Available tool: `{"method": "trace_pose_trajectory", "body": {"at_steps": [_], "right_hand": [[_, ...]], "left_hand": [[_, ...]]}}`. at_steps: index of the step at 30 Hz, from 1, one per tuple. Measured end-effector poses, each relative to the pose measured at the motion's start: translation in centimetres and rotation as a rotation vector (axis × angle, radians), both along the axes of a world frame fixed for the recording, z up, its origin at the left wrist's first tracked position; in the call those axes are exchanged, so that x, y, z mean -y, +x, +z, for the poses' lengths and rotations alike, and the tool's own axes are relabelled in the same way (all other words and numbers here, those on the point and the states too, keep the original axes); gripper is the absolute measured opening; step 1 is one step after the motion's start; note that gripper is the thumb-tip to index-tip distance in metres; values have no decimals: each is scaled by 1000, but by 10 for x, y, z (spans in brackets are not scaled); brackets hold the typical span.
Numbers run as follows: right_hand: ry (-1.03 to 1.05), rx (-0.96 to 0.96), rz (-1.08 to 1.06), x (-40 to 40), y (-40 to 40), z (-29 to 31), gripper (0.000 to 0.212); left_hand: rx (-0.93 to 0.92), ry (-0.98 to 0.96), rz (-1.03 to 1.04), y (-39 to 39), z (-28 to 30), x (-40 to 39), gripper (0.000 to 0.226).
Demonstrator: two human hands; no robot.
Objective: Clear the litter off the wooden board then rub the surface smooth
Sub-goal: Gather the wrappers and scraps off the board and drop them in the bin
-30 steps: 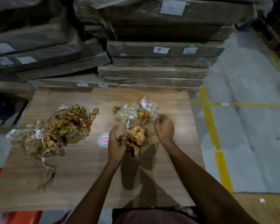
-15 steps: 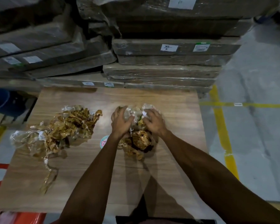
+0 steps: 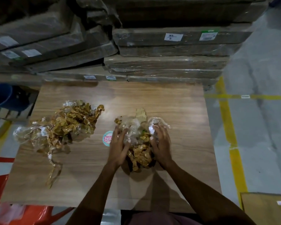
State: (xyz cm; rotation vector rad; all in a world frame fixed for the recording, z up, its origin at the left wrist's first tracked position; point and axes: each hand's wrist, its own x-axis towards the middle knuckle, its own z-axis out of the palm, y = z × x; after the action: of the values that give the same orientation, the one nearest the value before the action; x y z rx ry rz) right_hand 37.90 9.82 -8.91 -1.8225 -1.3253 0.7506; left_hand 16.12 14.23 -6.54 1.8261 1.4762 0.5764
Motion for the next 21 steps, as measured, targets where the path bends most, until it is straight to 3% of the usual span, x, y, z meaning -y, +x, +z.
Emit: {"method": "trace_pose_trajectory", "body": {"at_steps": [8, 15, 19, 21], "right_hand": [[-19, -7, 72, 27, -47, 6, 59], [-47, -283, -67, 36, -70, 24, 66], [60, -454, -166, 33, -82, 41, 61], [103, -452, -220, 29, -89, 54, 58]], "left_hand": [[204, 0, 237, 47, -11, 45, 54], [452, -92, 294, 60, 0, 47, 43], [572, -65, 283, 53, 19, 47, 37], [619, -71, 286, 49, 31, 44, 37]]}}
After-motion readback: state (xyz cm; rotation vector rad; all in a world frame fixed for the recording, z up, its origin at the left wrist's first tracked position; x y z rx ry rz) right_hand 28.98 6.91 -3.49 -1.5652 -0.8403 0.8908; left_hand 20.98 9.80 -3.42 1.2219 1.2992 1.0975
